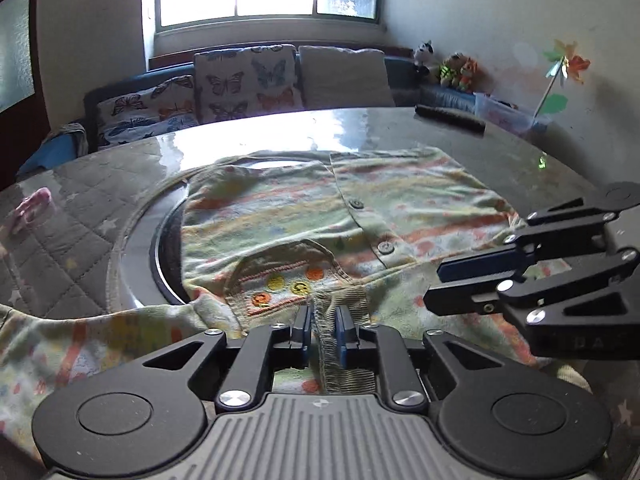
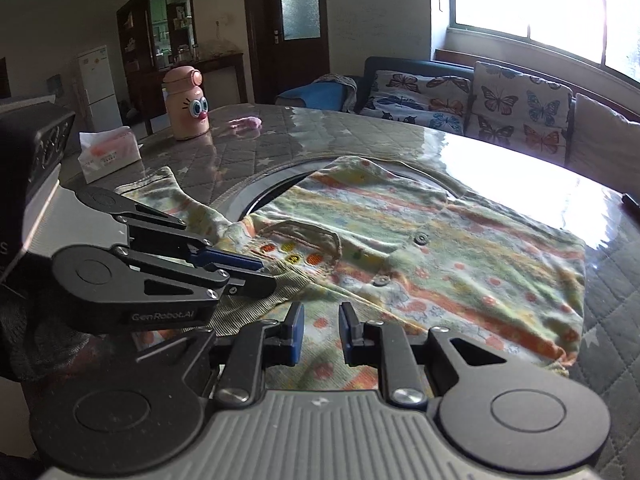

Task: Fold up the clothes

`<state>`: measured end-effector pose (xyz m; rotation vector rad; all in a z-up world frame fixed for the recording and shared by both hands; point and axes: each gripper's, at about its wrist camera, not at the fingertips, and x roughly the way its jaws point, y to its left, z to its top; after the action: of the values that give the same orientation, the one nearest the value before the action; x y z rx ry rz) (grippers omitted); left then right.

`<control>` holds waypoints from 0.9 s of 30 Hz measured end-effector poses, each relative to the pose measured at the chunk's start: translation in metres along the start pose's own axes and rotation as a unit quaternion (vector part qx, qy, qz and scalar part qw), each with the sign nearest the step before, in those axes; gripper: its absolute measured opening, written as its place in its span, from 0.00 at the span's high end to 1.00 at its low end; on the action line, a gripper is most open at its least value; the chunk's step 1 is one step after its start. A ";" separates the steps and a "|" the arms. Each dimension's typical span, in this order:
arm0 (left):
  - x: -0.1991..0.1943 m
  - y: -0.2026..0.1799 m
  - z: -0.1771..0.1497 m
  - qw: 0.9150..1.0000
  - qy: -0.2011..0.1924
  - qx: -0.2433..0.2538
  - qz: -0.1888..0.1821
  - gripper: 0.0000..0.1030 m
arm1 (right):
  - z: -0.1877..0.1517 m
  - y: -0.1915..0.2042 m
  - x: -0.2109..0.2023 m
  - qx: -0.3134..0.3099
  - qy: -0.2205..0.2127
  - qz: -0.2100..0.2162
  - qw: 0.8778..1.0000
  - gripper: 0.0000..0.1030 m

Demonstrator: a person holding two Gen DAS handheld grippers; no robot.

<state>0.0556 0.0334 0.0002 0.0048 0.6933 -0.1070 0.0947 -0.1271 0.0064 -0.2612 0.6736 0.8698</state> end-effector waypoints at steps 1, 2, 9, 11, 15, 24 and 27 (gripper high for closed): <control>-0.005 0.003 0.000 1.000 -0.004 -0.004 -0.001 0.82 | 0.002 0.002 0.002 -0.002 -0.001 0.002 1.000 0.82; -0.010 0.006 0.001 1.000 -0.007 -0.009 0.001 0.78 | 0.005 0.004 0.006 -0.004 -0.002 0.005 1.000 0.82; -0.042 0.050 -0.011 0.996 -0.016 -0.065 0.058 0.67 | 0.012 0.021 0.039 -0.026 0.014 0.018 0.999 0.82; -0.050 0.068 -0.018 0.993 -0.015 -0.086 0.085 0.67 | 0.010 0.025 0.046 -0.036 0.020 0.014 0.999 0.81; -0.067 0.108 -0.032 0.980 -0.014 -0.140 0.144 0.67 | 0.012 0.032 0.042 -0.045 0.017 0.009 0.999 0.81; -0.079 0.176 -0.050 0.936 -0.015 -0.233 0.263 0.67 | 0.012 0.045 0.035 -0.071 0.020 0.013 0.997 0.80; -0.076 0.191 -0.055 0.925 -0.009 -0.252 0.283 0.67 | 0.014 0.046 0.024 -0.071 0.012 0.012 0.997 0.79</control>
<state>-0.0188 0.2330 0.0006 -0.2895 0.6609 0.6292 0.0761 -0.0766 0.0039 -0.3931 0.6384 0.9399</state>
